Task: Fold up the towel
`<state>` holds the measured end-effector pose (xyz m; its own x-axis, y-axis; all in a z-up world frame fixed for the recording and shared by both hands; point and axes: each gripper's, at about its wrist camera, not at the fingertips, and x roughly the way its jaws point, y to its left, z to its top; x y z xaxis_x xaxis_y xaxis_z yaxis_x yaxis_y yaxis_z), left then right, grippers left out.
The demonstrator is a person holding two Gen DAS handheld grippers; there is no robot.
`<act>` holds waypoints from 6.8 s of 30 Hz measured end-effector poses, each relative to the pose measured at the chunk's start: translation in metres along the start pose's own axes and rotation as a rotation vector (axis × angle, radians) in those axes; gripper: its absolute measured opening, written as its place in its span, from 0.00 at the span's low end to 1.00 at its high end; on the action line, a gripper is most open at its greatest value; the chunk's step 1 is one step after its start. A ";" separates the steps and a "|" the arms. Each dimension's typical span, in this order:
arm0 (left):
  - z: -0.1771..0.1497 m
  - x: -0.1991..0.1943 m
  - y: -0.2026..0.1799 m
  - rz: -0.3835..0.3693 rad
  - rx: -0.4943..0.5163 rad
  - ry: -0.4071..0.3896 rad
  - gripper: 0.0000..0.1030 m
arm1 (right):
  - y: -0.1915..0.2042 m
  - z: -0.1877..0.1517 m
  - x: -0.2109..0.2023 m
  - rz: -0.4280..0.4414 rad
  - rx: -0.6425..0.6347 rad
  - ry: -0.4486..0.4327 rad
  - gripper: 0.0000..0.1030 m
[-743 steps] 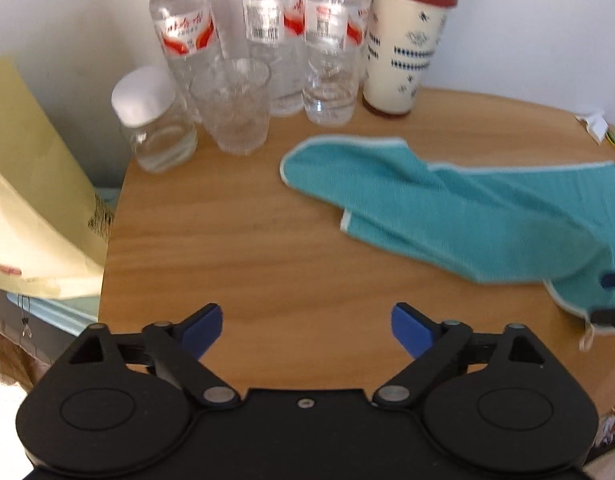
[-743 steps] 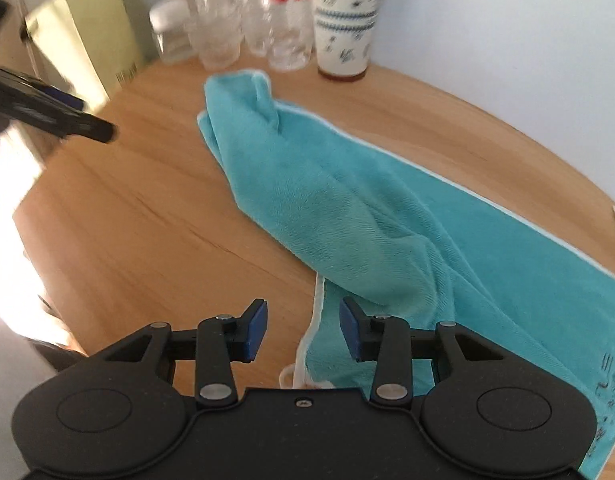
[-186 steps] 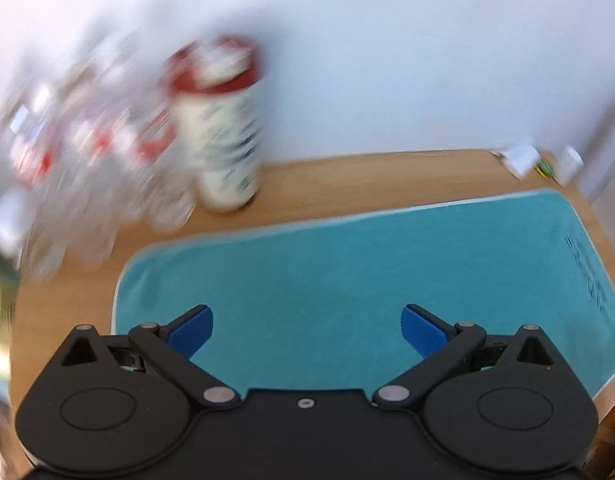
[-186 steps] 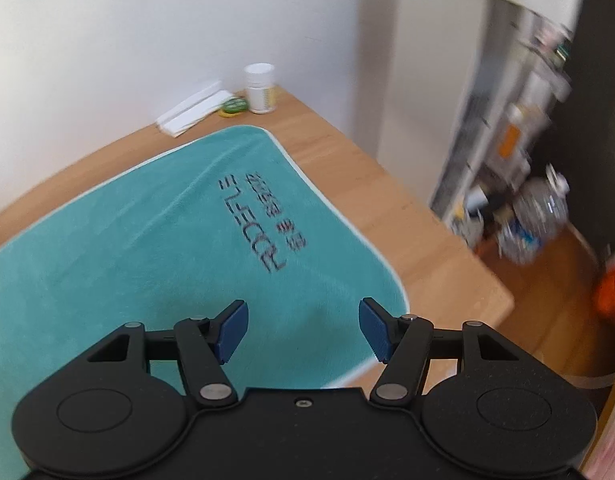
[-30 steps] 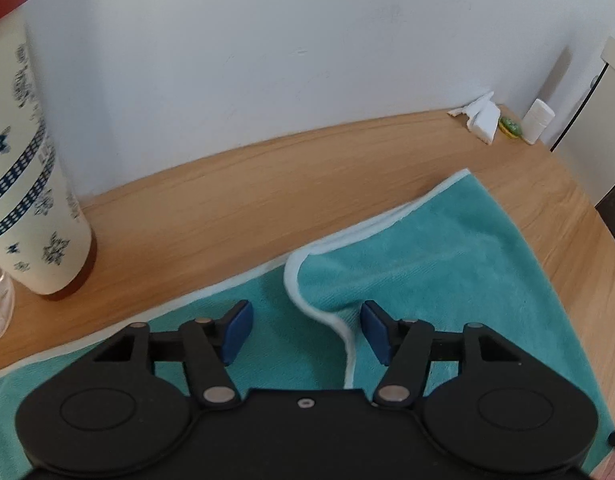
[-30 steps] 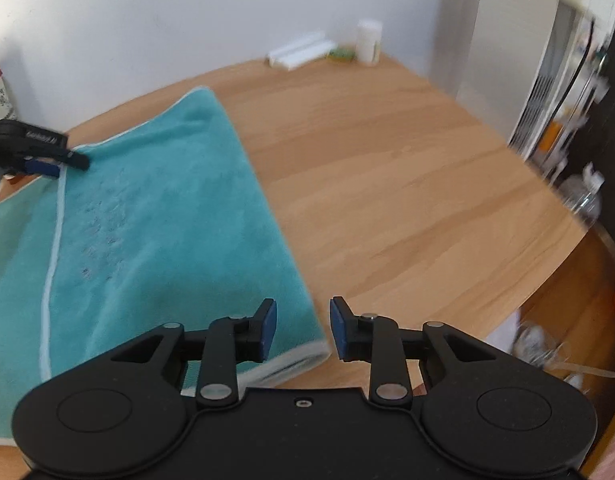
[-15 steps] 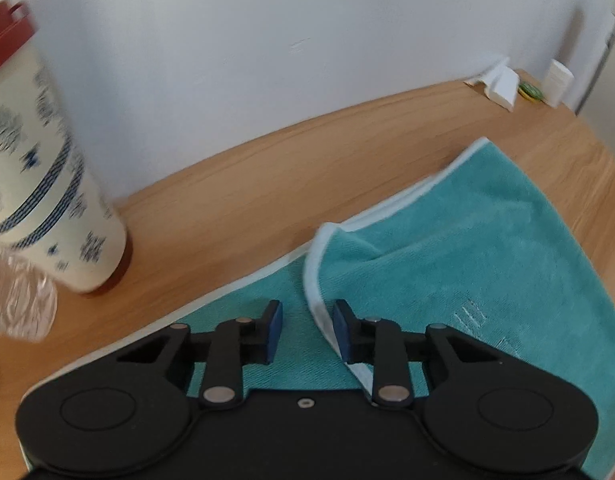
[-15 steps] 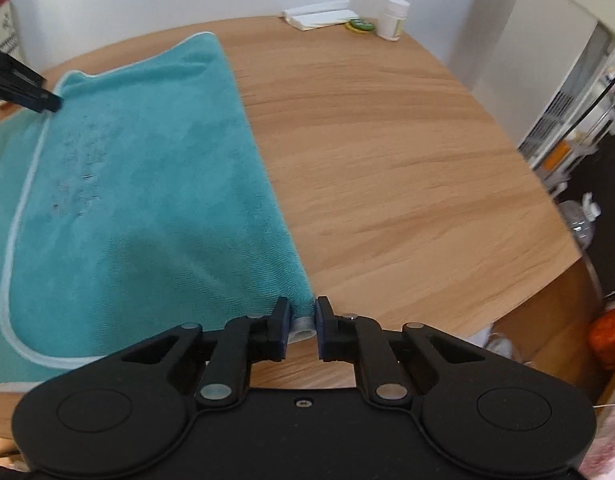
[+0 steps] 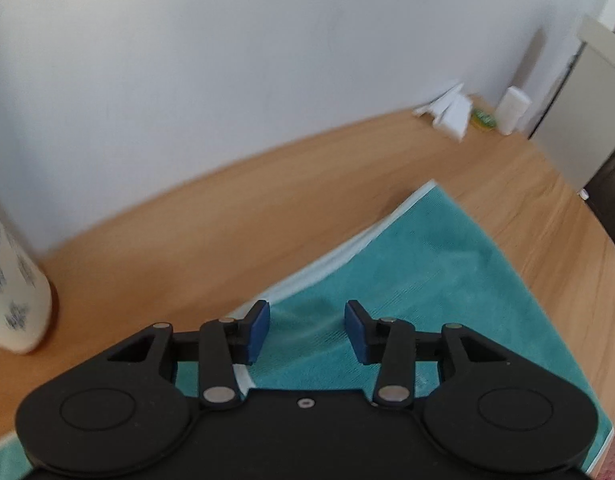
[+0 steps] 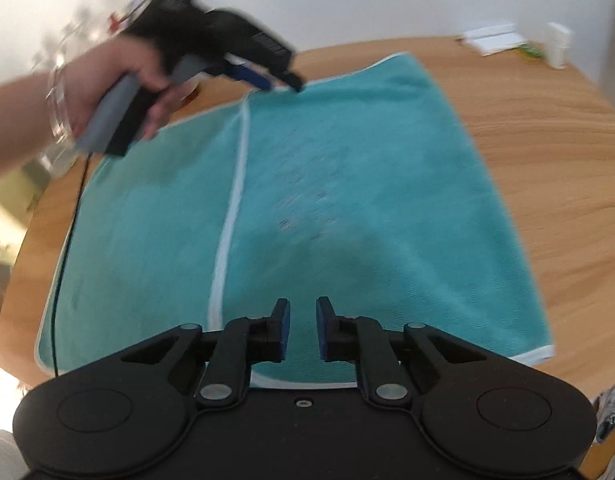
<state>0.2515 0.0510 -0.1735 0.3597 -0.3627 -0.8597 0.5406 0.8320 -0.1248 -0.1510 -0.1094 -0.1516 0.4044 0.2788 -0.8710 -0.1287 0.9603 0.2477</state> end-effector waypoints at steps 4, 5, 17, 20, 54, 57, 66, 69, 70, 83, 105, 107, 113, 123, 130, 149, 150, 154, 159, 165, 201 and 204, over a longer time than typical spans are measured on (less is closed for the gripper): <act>-0.001 0.000 0.001 0.009 0.007 0.008 0.40 | 0.002 -0.007 -0.002 -0.011 -0.065 0.041 0.10; 0.000 0.000 0.001 0.016 0.013 0.009 0.40 | 0.002 -0.007 -0.003 -0.013 -0.077 0.060 0.08; 0.005 -0.007 0.012 0.039 -0.051 0.011 0.43 | 0.010 0.004 -0.019 -0.021 -0.224 0.146 0.10; -0.002 -0.028 0.020 0.021 -0.089 -0.014 0.44 | 0.017 0.016 -0.031 0.024 -0.206 0.054 0.31; -0.129 -0.087 0.059 0.281 -0.234 0.078 0.64 | 0.060 0.009 -0.009 -0.033 -0.452 0.069 0.31; -0.129 -0.088 0.059 0.285 -0.235 0.084 0.64 | 0.062 0.010 0.006 -0.063 -0.470 0.080 0.30; -0.138 -0.093 0.064 0.272 -0.210 0.094 0.69 | 0.059 0.009 0.010 -0.065 -0.451 0.115 0.02; -0.137 -0.091 0.063 0.272 -0.210 0.095 0.70 | 0.060 0.005 0.010 -0.057 -0.449 0.136 0.02; -0.137 -0.091 0.064 0.270 -0.211 0.098 0.70 | 0.061 0.005 0.010 -0.057 -0.451 0.138 0.02; -0.146 -0.113 0.082 0.280 -0.311 0.109 0.73 | 0.022 0.035 -0.019 -0.041 -0.268 0.016 0.27; -0.215 -0.140 0.068 0.447 -0.616 0.178 0.82 | -0.025 0.259 0.130 0.114 -0.197 0.001 0.07; -0.217 -0.141 0.067 0.458 -0.640 0.170 0.84 | -0.024 0.265 0.141 0.106 -0.232 0.008 0.00; -0.224 -0.141 0.066 0.492 -0.690 0.153 0.88 | -0.018 0.276 0.150 0.095 -0.263 -0.004 0.00; -0.235 -0.157 0.054 0.563 -0.741 0.169 0.89 | 0.004 0.266 0.144 0.155 -0.341 0.030 0.03; -0.276 -0.202 0.048 0.594 -0.888 0.126 0.89 | 0.032 0.259 0.137 0.152 -0.433 0.016 0.09; -0.328 -0.217 0.034 0.567 -1.375 0.058 0.83 | 0.289 0.224 0.186 0.412 -1.089 0.092 0.35; -0.329 -0.215 0.033 0.552 -1.395 0.051 0.82 | 0.292 0.222 0.190 0.406 -1.104 0.093 0.35; -0.325 -0.214 0.028 0.565 -1.386 0.017 0.78 | 0.305 0.221 0.202 0.389 -1.110 0.084 0.35; -0.321 -0.212 0.023 0.576 -1.393 -0.008 0.65 | 0.312 0.216 0.210 0.380 -1.113 0.081 0.37; -0.313 -0.205 0.021 0.557 -1.373 -0.035 0.19 | 0.299 0.223 0.208 0.392 -1.063 0.114 0.05; -0.208 -0.256 -0.128 0.445 -1.039 -0.386 0.06 | 0.089 0.287 0.021 0.626 -0.685 -0.183 0.04; -0.186 -0.248 -0.165 0.445 -1.016 -0.418 0.06 | 0.040 0.296 0.011 0.662 -0.637 -0.178 0.04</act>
<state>-0.0688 0.0822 -0.0317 0.6855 0.0913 -0.7223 -0.4795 0.8031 -0.3536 0.1164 -0.0643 -0.0260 0.1975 0.8150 -0.5448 -0.8333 0.4322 0.3446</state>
